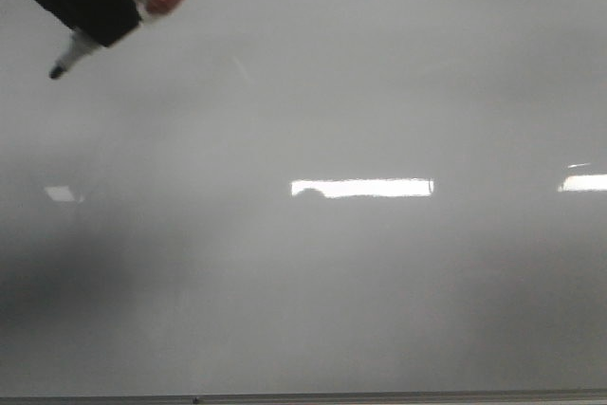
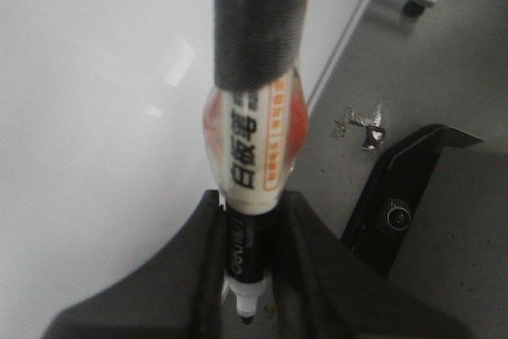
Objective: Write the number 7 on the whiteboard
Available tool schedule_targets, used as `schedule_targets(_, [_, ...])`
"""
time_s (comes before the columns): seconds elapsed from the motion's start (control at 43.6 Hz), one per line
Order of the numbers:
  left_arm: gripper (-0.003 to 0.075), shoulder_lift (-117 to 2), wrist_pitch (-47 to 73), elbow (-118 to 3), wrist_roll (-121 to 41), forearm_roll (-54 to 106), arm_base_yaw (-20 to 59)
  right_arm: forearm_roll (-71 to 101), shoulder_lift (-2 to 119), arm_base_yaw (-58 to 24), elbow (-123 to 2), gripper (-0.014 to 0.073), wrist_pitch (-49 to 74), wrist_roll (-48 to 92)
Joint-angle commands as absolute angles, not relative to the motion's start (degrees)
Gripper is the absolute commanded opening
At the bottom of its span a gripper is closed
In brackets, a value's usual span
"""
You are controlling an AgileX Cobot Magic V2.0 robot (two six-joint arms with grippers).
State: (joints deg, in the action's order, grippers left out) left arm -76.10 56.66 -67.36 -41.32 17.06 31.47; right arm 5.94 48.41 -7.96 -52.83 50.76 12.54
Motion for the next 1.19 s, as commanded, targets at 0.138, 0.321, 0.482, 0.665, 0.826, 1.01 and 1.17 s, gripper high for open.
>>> schedule_targets(0.138, [-0.0021,-77.96,54.75,-69.65,-44.81,17.59,41.8,15.63,53.58,-14.0,-55.79,0.0531,53.16,31.92])
schedule_targets(0.321, [-0.0021,-78.18,54.83,-69.65,-47.29,17.47,46.19,23.82,56.81,-22.28,-55.79,0.0531,54.68,46.9])
schedule_targets(0.482, [-0.002,-78.18,54.83,-69.65,-47.3,17.47,48.77,30.75,59.85,-28.82,-55.79,0.0531,52.48,54.29])
schedule_targets(0.665, [-0.0021,-78.18,54.83,-69.65,-47.3,17.47,49.36,35.05,62.66,-33.72,-55.79,0.0526,48.01,58.0])
schedule_targets(0.826, [-0.002,-78.18,54.88,-69.65,-47.3,17.24,49.36,35.58,64.19,-34.91,-56.71,0.0447,46.55,58.08])
schedule_targets(1.01, [-0.0021,-78.18,55.21,-69.65,-47.3,16.02,49.36,37.14,64.91,-34.91,-58.16,0.037,46.52,58.08])
schedule_targets(1.17, [-0.0021,-78.18,55.21,-69.65,-47.3,16.02,49.36,37.14,65.14,-34.91,-58.16,0.0325,47.1,58.13])
